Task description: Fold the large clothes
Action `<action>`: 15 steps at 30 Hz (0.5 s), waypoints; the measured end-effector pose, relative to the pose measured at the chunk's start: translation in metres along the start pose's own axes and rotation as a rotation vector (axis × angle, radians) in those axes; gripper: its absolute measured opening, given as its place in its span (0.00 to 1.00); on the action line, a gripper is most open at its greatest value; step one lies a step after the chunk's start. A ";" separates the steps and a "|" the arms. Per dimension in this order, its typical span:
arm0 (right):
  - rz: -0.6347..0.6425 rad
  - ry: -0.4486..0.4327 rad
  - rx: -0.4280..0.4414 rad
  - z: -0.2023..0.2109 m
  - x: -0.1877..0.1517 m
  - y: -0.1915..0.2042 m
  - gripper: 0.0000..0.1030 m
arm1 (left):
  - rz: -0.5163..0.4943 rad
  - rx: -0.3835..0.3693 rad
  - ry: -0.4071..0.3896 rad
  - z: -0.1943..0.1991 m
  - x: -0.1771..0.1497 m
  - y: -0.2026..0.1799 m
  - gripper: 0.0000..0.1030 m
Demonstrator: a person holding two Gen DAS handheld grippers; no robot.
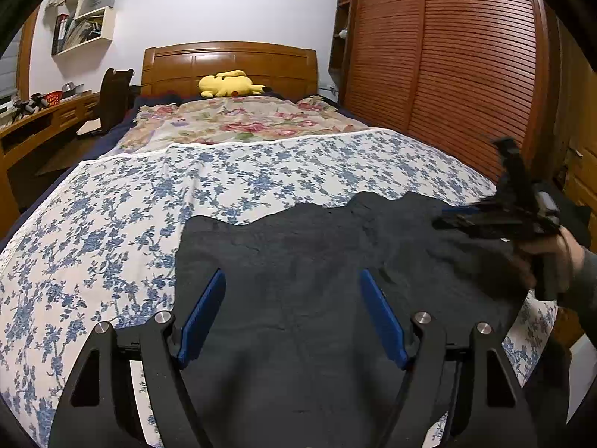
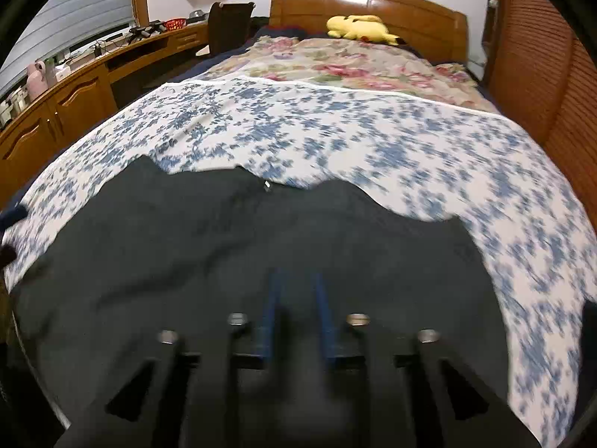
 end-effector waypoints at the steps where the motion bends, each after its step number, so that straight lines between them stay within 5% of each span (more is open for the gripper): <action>1: -0.006 0.003 -0.009 0.008 -0.010 -0.006 0.49 | -0.003 -0.002 0.001 0.000 0.000 -0.002 0.74; 10: -0.058 0.023 -0.164 0.059 -0.075 -0.058 0.50 | -0.042 -0.032 0.003 -0.001 0.000 -0.029 0.74; 15: -0.110 -0.010 -0.165 0.079 -0.086 -0.063 0.50 | -0.060 -0.055 0.007 -0.003 0.000 -0.046 0.74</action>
Point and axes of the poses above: each gripper's, at about its wrist camera, not at the fingertips, and z roughly against the way its jaws point, y to its left, x to its top, the point moved 8 cm from there along -z, roughly the way its jaws point, and after that the axes turned 4 degrees about -z, right-handed, at the moved point
